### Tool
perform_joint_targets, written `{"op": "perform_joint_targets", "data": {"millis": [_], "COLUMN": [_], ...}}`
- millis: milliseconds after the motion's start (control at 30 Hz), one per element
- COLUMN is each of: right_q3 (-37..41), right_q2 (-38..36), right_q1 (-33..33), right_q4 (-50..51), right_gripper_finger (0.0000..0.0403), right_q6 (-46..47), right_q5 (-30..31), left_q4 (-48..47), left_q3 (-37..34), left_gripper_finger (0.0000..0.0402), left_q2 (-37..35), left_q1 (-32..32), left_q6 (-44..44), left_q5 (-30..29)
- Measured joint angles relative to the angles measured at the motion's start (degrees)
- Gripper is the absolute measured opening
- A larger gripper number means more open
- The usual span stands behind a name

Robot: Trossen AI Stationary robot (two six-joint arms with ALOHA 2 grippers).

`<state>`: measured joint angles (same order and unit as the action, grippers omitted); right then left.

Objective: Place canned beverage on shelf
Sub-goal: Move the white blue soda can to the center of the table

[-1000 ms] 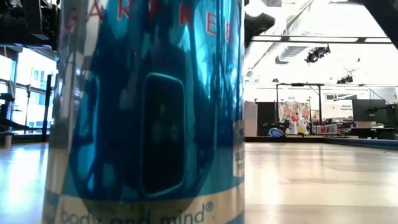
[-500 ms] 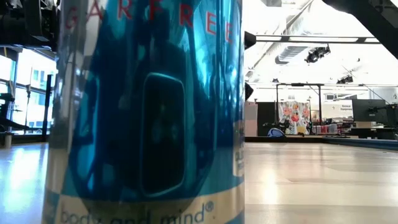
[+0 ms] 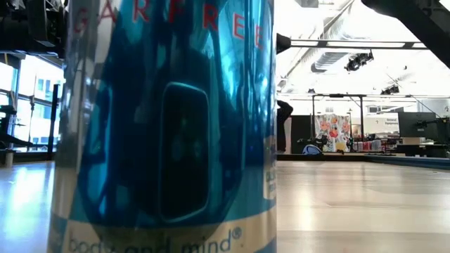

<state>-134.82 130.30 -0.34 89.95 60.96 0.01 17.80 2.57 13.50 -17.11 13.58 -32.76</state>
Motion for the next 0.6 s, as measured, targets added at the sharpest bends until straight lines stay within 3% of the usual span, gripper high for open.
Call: {"op": "perform_joint_targets", "data": {"millis": [267, 600], "right_q3": [0.81, 0.74], "right_q2": [-0.11, -0.11], "right_q1": [0.06, 1.05], "right_q4": [-0.13, -0.69], "right_gripper_finger": [0.0264, 0.0270], "right_q6": [-1.02, -1.47], "right_q5": [-3.72, -3.69], "left_q4": [0.01, 0.00], "left_q3": [0.00, 0.00], "left_gripper_finger": [0.0294, 0.0294], "left_q2": [0.00, 0.00], "left_q1": [-0.01, -0.02], "left_q6": [0.00, 0.00], "left_q5": [-0.01, 0.00]}}
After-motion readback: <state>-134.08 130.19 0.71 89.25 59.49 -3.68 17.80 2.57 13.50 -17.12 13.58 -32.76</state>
